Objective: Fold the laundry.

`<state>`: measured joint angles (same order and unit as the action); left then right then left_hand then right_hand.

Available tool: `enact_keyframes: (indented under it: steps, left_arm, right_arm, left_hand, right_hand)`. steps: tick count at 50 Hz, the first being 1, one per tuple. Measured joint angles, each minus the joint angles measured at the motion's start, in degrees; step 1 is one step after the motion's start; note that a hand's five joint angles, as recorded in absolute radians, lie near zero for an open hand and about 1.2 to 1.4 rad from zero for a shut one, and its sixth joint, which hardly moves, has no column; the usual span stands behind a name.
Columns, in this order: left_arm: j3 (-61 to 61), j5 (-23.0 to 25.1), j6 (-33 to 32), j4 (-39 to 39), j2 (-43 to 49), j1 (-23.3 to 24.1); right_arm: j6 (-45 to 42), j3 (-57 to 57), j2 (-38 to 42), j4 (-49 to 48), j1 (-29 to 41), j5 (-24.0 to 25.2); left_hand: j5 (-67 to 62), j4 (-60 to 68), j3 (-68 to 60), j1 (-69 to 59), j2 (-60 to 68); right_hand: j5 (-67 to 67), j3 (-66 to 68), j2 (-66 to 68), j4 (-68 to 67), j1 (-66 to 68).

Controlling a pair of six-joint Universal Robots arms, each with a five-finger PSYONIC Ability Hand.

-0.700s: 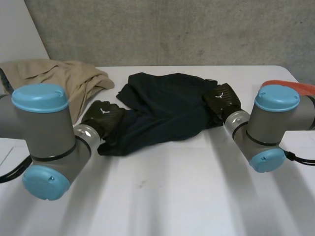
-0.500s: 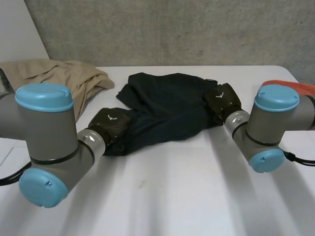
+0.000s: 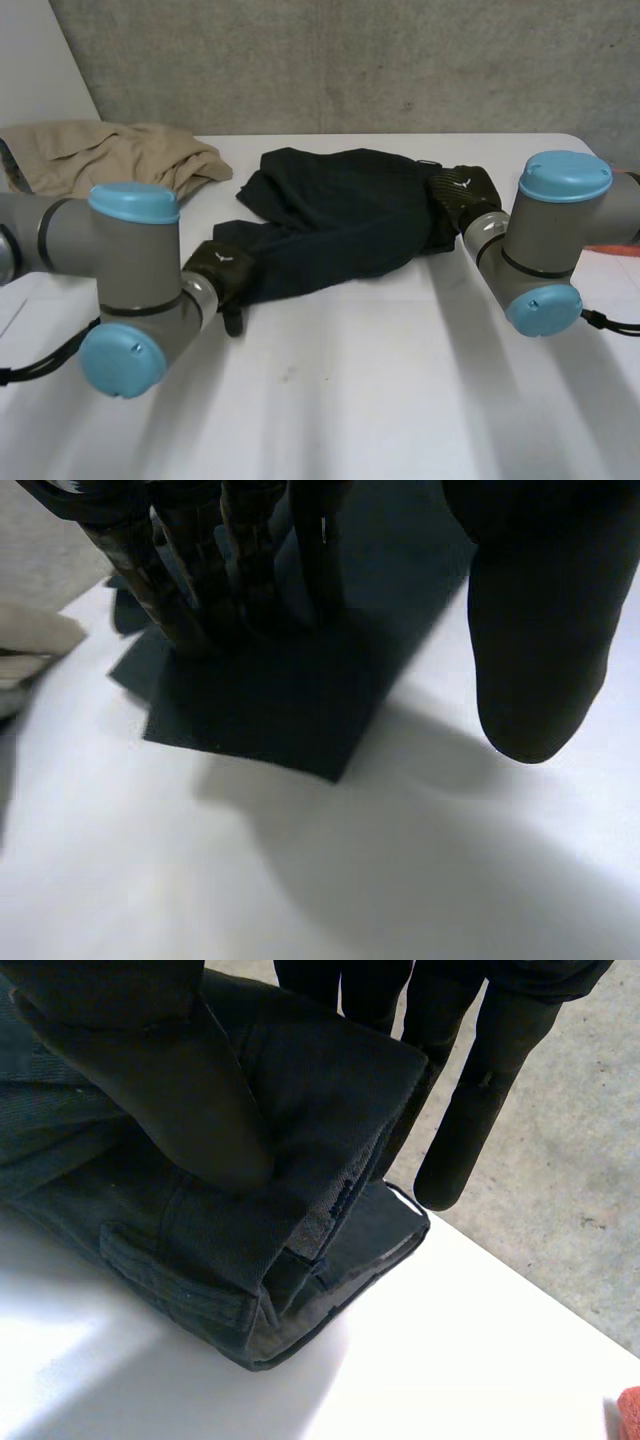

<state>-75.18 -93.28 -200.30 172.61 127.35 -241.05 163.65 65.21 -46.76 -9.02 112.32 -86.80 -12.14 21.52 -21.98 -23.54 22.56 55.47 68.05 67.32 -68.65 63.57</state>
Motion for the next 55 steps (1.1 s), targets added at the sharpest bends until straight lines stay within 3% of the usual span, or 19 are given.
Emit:
enact_keyframes:
  steps: [9, 26, 33, 35, 37, 43, 46, 51, 55]
  left_arm:
    - [10.46, -3.59, -3.11, 0.02, 6.01, -1.33]
    - [25.33, -3.91, -12.43, -3.65, 15.88, -0.1]
    - [28.54, -3.71, -13.59, -4.75, 18.49, 0.07]
    - [28.96, -3.6, -13.78, -5.05, 18.84, 0.16]
    - [29.07, -3.54, -13.87, -5.4, 18.77, 0.25]
    - [26.84, -3.36, -12.87, -7.19, 13.62, 0.36]
    - [21.4, -2.16, -11.36, -8.74, 6.32, 0.13]
    - [9.51, 3.13, -12.88, -12.96, -5.55, -1.23]
    - [0.07, 9.25, -18.41, -19.08, -12.95, -3.2]
  right_arm:
    - [-1.13, 0.51, -0.03, -0.11, 0.32, 0.22]
    - [-4.38, 0.68, 0.48, -0.44, 0.56, 0.68]
    - [-5.12, 0.46, 0.74, -0.53, 0.33, 0.63]
    - [-5.19, 0.42, 0.69, -0.52, 0.29, 0.56]
    - [-5.22, 0.4, 0.6, -0.46, 0.26, 0.47]
    - [-5.86, 0.7, -0.75, 0.8, 0.15, 0.33]
    - [-8.36, 1.3, -2.72, 4.42, -0.04, 0.61]
    - [-19.66, 3.98, -6.65, 16.78, -0.97, 2.66]
    - [-33.1, 8.76, -10.27, 29.17, -2.56, 5.2]
  left_hand:
    - [0.0, -0.31, 0.56, -0.01, -0.25]
    - [-6.29, 6.96, -6.17, -4.6, 5.44]
    - [-14.8, 15.5, -15.15, -13.84, 14.53]
    - [-33.98, 34.88, -35.11, -33.73, 34.65]
    - [-41.02, 42.1, -41.21, -40.44, 41.39]
    - [-44.4, 46.85, -45.86, -41.81, 45.69]
    - [-44.4, 46.87, -45.91, -41.81, 45.76]
    - [-44.4, 46.88, -45.95, -41.81, 45.76]
    - [-44.4, 46.88, -45.95, -41.81, 45.76]
  right_hand:
    - [0.56, 0.15, 0.0, 0.0, 0.0]
    - [0.56, 0.15, 0.0, 0.0, 0.0]
    - [0.56, 0.15, 0.0, 0.0, 0.0]
    - [0.56, 0.15, 0.0, 0.0, 0.0]
    - [0.56, 0.15, 0.0, 0.0, 0.0]
    - [0.56, 0.15, 0.0, 0.0, 0.0]
    - [0.56, 0.15, 0.0, 0.0, 0.0]
    - [0.56, 0.15, 0.0, 0.0, 0.0]
    - [0.56, 0.15, 0.0, 0.0, 0.0]
